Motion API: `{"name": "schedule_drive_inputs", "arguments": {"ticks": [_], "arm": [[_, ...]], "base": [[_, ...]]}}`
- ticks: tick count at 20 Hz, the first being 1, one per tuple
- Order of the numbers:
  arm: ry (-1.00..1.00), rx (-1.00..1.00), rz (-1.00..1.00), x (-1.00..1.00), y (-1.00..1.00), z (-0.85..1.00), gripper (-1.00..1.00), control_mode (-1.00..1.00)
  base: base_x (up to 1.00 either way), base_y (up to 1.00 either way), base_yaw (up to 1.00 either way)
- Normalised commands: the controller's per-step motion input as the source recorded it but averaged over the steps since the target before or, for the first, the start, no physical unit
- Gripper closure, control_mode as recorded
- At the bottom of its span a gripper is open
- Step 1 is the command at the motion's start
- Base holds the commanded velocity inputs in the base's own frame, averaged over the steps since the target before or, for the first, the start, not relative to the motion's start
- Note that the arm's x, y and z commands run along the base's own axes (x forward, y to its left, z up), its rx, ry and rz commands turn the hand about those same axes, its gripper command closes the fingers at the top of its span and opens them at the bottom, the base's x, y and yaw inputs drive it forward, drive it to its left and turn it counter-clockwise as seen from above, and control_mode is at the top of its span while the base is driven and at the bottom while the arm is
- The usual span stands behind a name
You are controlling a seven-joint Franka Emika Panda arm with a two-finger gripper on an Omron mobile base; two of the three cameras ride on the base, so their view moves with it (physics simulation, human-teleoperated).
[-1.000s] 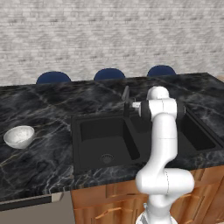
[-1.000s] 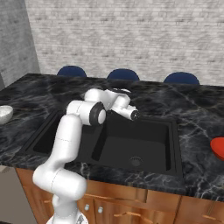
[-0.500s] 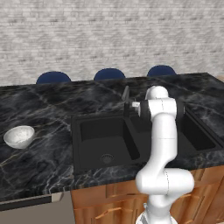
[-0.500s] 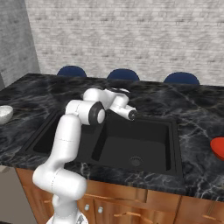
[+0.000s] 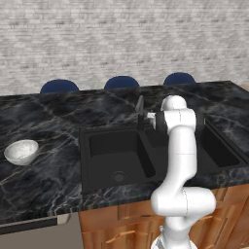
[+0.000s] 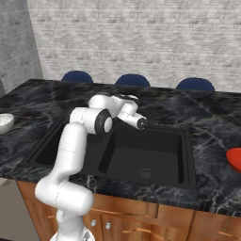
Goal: Rinse each bowl for a few seconds and place them down in the sink or on the counter.
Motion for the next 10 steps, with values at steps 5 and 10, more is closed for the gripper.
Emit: {"name": "schedule_drive_inputs", "arguments": {"ticks": [5, 10], "arm": [[0.15, 0.0, -0.01, -0.12, -0.63, -0.45, 1.0, -1.0], [0.18, 0.0, 0.0, -0.43, -0.5, -0.56, 1.0, -1.0]], "base": [[0.0, 0.0, 0.0], [0.0, 0.0, 0.0]]}}
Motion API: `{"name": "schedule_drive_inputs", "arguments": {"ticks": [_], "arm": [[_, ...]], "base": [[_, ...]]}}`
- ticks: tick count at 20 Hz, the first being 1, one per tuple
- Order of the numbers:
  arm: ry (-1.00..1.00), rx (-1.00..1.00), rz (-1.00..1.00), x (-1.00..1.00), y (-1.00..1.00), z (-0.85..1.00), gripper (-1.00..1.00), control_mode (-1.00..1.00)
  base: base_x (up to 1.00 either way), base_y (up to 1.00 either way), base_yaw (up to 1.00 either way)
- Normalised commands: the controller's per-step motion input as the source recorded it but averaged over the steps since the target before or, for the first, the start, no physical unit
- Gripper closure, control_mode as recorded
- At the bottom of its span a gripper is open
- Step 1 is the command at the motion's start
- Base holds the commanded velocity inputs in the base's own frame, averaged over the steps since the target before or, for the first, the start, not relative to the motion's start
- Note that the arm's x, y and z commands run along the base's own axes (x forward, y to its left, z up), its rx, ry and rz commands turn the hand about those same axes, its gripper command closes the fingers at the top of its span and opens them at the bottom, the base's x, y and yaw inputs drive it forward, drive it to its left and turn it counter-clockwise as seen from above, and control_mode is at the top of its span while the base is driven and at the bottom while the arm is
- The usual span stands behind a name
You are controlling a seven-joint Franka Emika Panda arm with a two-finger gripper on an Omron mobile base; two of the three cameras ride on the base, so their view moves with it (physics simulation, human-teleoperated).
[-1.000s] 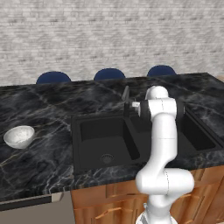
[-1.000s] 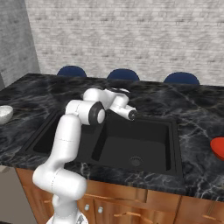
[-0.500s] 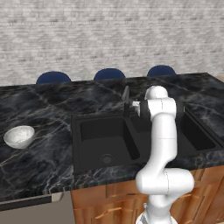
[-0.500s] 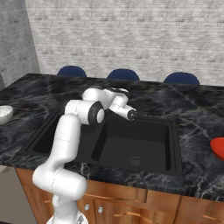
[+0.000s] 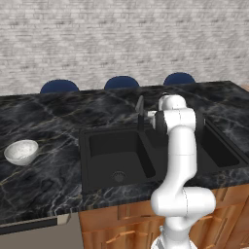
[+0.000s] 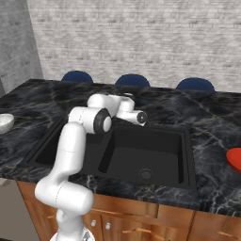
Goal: Rinse each bowl for a few seconds and place them down in the sink or on the counter.
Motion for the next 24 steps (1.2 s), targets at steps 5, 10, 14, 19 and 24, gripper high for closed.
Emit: {"name": "schedule_drive_inputs", "arguments": {"ticks": [5, 10, 14, 19, 24], "arm": [[0.17, 0.0, 0.0, -0.52, -0.58, -0.54, 1.0, -1.0], [0.06, 0.01, 0.0, -0.62, -0.82, -0.22, 1.0, -1.0], [0.01, 0.04, 0.01, -0.66, -0.94, -0.12, 1.0, -1.0], [0.0, 0.18, 0.0, -0.14, -0.84, 0.44, 1.0, -1.0], [0.0, 0.17, 0.01, -0.16, -0.78, 0.62, 1.0, -1.0]], "base": [[0.0, 0.0, 0.0], [0.0, 0.0, 0.0], [0.0, 0.0, 0.0], [0.0, 0.0, 0.0], [0.0, 0.0, 0.0]]}}
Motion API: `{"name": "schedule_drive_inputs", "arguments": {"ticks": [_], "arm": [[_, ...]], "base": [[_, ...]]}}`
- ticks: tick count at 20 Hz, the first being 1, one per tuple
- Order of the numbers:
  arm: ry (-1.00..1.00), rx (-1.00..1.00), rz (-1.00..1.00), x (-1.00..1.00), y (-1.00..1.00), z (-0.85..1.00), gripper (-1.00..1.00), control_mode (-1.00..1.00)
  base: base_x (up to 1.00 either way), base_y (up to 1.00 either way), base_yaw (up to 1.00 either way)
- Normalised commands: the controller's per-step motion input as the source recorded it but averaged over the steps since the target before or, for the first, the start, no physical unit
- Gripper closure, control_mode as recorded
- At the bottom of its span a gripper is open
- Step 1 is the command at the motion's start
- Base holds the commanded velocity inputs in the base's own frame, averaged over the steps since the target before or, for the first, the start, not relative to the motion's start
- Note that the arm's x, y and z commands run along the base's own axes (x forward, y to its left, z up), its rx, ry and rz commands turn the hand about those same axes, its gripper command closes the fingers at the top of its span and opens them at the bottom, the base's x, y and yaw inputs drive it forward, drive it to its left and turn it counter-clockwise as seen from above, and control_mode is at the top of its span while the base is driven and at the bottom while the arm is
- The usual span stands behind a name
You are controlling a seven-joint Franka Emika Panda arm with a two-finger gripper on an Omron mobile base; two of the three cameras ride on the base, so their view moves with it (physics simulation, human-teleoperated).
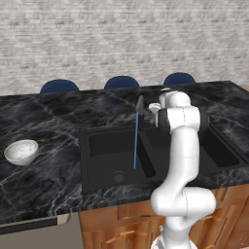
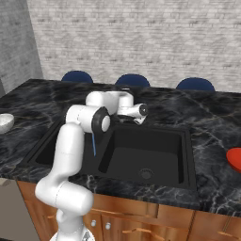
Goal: Rinse each bowl for a few seconds and place them down in the sink or on the counter.
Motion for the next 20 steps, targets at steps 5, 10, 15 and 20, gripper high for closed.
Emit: {"name": "schedule_drive_inputs", "arguments": {"ticks": [5, 10, 15, 20], "arm": [[0.0, 0.12, 0.03, -0.08, -0.61, 0.78, 1.0, -1.0], [0.0, 0.09, 0.04, -0.11, -0.57, 0.78, 1.0, -1.0], [0.0, 0.1, 0.05, -0.23, -0.52, 0.76, 1.0, -1.0], [0.0, 0.06, 0.07, -0.53, -0.2, 0.63, -1.0, -1.0]], "base": [[0.0, 0.0, 0.0], [0.0, 0.0, 0.0], [0.0, 0.0, 0.0], [0.0, 0.0, 0.0]]}}
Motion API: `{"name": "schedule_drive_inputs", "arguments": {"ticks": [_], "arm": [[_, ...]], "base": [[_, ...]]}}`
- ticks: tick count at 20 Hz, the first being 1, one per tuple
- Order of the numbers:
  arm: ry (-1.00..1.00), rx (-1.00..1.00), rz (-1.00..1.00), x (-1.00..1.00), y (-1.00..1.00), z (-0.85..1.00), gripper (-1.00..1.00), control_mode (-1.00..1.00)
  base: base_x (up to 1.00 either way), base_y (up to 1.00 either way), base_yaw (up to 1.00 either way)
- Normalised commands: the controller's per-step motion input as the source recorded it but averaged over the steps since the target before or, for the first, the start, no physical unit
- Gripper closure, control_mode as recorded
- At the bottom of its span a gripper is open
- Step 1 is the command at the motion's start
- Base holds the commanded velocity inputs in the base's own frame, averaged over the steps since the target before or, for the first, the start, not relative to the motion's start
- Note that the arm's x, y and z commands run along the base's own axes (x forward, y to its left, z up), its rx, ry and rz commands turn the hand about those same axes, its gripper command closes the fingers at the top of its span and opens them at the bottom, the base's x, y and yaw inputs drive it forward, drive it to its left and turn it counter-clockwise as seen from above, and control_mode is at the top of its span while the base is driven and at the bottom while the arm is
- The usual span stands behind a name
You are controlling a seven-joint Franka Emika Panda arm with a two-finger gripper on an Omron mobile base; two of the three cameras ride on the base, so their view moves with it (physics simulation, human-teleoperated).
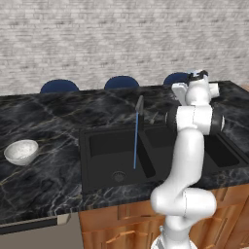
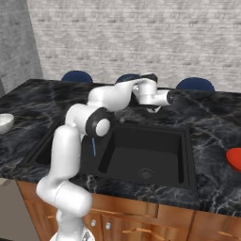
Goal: Rinse each bowl for a few seconds and place them down in the sink or on the counter.
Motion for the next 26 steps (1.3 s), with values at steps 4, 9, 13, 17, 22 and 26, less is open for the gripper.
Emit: {"name": "schedule_drive_inputs", "arguments": {"ticks": [4, 9, 13, 17, 22, 26], "arm": [[-0.02, 0.0, 0.04, -0.76, 0.08, 0.2, -1.0, -1.0], [-0.04, -0.02, 0.0, -0.74, 0.39, 0.05, -1.0, -1.0], [0.08, -0.05, 0.0, -0.03, 0.42, 0.57, -1.0, -1.0], [0.19, -0.06, 0.01, 0.01, 0.48, 0.85, -1.0, -1.0], [0.2, -0.04, 0.03, -0.14, 0.43, 0.7, -1.0, -1.0], [0.28, -0.03, 0.05, -0.31, 0.47, 0.37, -1.0, -1.0]], "base": [[0.0, 0.0, 0.0], [0.0, 0.0, 0.0], [0.0, 0.0, 0.0], [0.0, 0.0, 0.0], [0.0, 0.0, 0.0], [0.0, 0.0, 0.0]]}}
